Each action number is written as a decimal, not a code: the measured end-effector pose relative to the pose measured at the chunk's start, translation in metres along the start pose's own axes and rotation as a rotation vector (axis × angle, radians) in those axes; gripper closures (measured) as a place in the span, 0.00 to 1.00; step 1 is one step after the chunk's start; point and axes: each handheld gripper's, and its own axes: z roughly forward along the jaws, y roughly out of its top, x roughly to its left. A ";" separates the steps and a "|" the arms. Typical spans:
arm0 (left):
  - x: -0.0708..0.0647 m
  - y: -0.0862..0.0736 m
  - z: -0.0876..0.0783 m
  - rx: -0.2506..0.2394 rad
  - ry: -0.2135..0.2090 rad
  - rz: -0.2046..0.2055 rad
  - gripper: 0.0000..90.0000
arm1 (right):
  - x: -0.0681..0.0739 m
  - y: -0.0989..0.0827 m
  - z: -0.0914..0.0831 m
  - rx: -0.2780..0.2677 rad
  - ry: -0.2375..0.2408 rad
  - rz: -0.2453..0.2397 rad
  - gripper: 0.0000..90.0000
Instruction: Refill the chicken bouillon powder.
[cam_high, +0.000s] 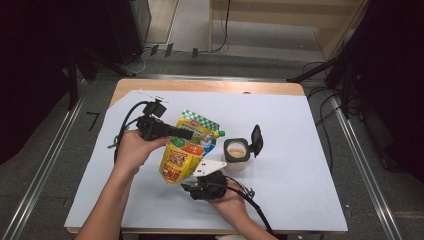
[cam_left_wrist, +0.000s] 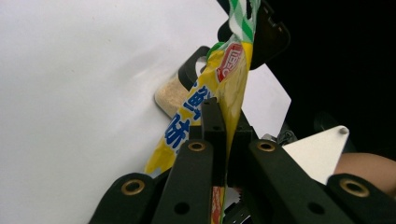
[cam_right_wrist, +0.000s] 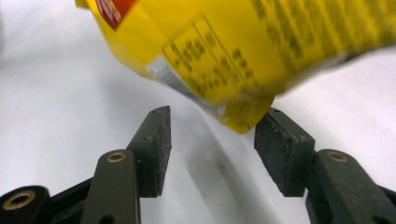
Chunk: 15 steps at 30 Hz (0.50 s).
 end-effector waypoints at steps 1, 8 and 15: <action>0.000 0.000 -0.002 -0.005 0.002 0.001 1.00 | 0.000 0.000 -0.001 -0.002 0.004 0.003 0.53; 0.006 -0.001 -0.022 -0.084 0.028 -0.012 1.00 | -0.004 0.002 -0.004 -0.019 0.021 0.038 0.53; 0.016 -0.001 -0.034 -0.130 0.082 -0.022 1.00 | -0.009 0.003 -0.008 -0.050 0.028 0.064 0.52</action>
